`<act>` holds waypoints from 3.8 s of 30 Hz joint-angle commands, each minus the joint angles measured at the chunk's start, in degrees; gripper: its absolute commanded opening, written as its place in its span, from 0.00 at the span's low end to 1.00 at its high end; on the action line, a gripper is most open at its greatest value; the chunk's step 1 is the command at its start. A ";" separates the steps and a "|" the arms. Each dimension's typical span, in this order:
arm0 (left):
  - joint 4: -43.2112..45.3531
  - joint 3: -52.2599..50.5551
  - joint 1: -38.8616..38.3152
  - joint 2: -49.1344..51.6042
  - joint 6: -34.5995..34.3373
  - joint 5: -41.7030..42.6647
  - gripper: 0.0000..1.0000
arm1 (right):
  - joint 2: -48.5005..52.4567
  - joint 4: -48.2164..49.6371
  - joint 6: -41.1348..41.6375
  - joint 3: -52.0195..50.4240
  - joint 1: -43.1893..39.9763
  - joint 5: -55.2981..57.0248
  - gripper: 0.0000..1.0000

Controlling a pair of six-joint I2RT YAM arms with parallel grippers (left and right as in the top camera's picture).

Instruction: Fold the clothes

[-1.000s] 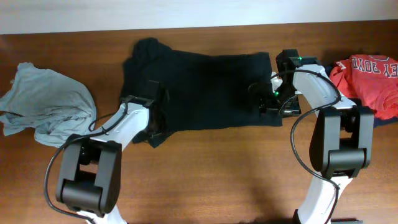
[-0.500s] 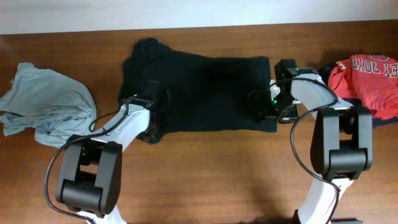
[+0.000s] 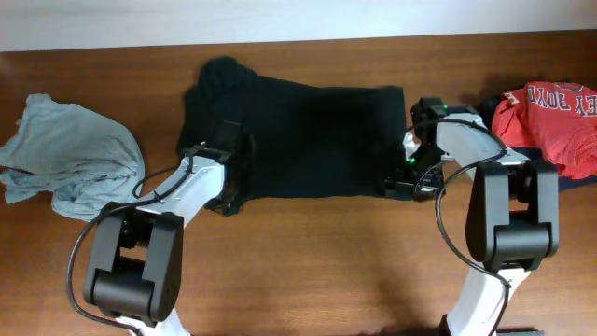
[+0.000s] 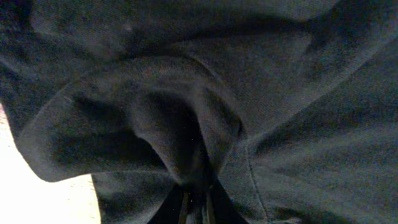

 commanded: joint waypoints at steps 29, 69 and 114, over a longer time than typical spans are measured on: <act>-5.66 -0.96 0.85 0.55 0.57 -0.76 0.01 | -0.17 1.01 6.54 -1.95 3.67 7.30 0.04; 10.10 1.27 1.05 -10.12 0.61 -12.55 0.01 | -14.51 15.67 3.48 -2.05 3.67 9.57 0.04; 24.90 19.21 5.18 4.24 18.71 -14.32 0.70 | -7.54 22.53 3.21 9.49 3.23 11.82 0.89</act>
